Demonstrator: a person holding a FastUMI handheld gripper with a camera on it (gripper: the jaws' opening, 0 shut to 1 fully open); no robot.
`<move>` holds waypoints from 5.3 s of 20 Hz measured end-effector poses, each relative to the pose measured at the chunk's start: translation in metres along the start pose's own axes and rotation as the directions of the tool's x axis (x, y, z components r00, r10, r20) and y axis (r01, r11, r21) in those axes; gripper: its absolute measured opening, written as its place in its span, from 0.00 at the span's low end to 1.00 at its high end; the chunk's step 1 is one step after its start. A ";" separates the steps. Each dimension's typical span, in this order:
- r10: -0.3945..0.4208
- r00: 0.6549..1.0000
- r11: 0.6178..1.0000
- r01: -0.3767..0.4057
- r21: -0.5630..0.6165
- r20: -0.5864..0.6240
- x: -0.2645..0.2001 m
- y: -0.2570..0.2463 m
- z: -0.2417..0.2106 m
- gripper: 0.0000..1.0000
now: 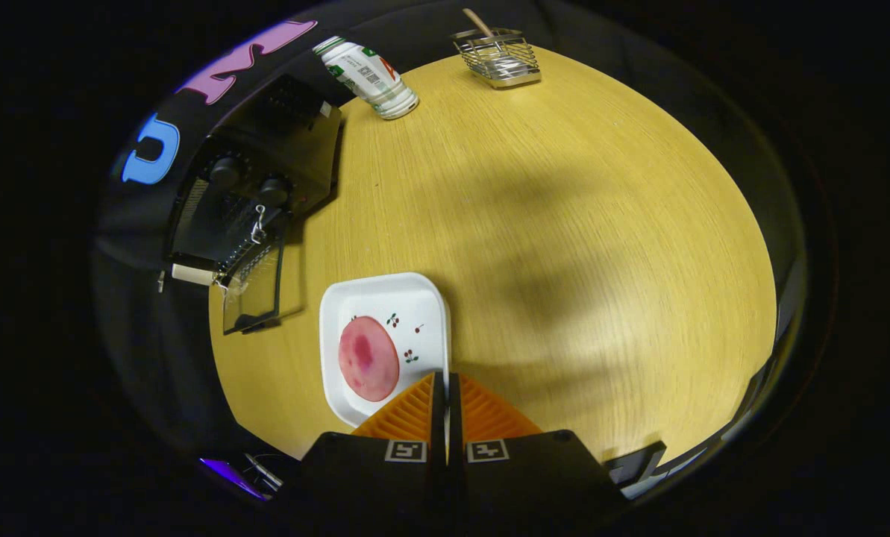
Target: Open the toaster oven, put the food inside, and close the toaster oven door.
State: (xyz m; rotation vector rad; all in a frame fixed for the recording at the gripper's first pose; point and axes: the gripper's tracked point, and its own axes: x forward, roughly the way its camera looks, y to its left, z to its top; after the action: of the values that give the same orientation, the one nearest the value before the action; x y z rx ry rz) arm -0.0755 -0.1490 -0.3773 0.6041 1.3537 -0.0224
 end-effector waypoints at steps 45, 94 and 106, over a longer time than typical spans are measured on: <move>0.350 0.918 0.866 -0.393 0.308 0.186 -0.011 0.267 -0.014 0.05; 0.297 0.784 0.716 -0.561 0.416 0.546 0.031 0.346 0.082 0.98; 0.351 0.827 0.934 -0.339 -0.110 0.438 0.018 0.349 -0.013 0.98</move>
State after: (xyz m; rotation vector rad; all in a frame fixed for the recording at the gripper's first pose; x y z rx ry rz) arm 0.0411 0.1584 -0.2579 0.7614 0.7756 0.1428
